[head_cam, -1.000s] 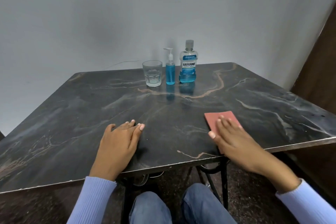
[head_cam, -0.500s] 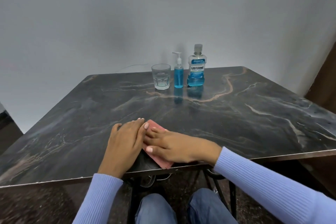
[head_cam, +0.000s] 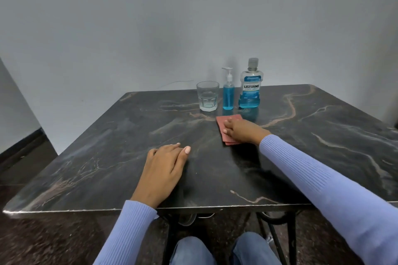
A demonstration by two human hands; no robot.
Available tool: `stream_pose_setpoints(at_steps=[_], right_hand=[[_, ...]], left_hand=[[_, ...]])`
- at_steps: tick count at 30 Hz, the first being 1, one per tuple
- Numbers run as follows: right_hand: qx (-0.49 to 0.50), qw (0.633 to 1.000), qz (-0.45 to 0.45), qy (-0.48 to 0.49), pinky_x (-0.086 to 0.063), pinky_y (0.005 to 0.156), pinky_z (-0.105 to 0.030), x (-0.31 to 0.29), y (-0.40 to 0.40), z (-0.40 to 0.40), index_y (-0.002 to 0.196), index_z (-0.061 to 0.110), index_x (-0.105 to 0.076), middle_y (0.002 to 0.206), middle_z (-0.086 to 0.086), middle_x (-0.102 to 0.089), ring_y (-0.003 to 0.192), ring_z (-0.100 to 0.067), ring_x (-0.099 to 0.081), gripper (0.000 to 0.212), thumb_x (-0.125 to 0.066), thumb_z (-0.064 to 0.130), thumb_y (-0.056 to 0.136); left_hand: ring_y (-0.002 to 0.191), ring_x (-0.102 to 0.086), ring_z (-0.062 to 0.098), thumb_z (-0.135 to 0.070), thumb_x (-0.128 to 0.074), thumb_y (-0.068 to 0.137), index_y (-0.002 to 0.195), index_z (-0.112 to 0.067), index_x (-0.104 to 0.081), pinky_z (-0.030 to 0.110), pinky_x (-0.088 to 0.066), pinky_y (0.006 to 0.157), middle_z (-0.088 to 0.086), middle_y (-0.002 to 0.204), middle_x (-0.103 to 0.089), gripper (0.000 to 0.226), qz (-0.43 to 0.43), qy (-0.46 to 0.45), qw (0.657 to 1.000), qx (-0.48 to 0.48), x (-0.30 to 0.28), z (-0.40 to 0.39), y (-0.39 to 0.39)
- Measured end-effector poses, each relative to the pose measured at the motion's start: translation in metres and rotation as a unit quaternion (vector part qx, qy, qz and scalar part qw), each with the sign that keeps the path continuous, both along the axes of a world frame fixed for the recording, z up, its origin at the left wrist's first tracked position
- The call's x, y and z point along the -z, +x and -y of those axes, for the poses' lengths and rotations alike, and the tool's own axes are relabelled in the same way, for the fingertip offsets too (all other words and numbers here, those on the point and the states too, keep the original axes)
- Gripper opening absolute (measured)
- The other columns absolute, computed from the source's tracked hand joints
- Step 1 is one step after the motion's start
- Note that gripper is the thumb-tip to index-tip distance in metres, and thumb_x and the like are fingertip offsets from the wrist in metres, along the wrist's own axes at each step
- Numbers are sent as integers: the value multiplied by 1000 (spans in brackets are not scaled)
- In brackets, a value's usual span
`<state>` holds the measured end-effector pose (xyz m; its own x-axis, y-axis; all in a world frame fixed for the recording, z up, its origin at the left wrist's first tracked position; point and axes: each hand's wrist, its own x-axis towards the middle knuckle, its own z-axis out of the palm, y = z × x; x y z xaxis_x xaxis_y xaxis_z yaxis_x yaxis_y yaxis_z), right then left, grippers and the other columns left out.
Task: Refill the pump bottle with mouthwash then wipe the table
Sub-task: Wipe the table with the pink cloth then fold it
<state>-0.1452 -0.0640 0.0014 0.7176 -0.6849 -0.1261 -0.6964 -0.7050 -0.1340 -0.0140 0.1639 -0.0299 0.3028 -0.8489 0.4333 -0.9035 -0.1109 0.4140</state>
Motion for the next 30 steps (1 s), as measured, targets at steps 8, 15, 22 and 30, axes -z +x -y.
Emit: stream_pose_setpoints(at_steps=[8,15,22,30], right_hand=[[115,990,49,-65,-45,87,-36,-3,-78,0,110,20,-64,121,-5,-63,109,-28,-58,28,-49,37,94],[93,984,149,-19,-42,66,-26,-12,-127,-43,100,25,-73,90,-2,-72,80,-16,-62,18,-61,32,88],[63,890,445,79,-44,72,-11,-31,-113,-58,110,20,-70,101,5,-72,88,0,-61,23,-63,21,88],[13,866,499,-4,-41,106,-31,-26,-79,-55,121,29,-61,135,4,-55,127,-7,-47,33,-63,25,88]], left_hand=[[119,-55,14,-44,-33,98,95,-17,-70,44,-38,103,1,114,-69,46,19,27,998,58,-24,41,-25],[81,-63,19,-48,-41,94,86,-12,-72,38,-49,83,8,85,-71,48,-80,43,992,87,-43,87,-59],[60,-55,-3,-38,-64,86,88,-19,-76,9,-37,52,-13,65,-65,22,-238,-51,969,49,-69,111,-80],[63,-64,-5,-29,-78,74,77,-21,-78,16,-51,66,-8,70,-75,9,-398,-172,899,56,-84,118,-78]])
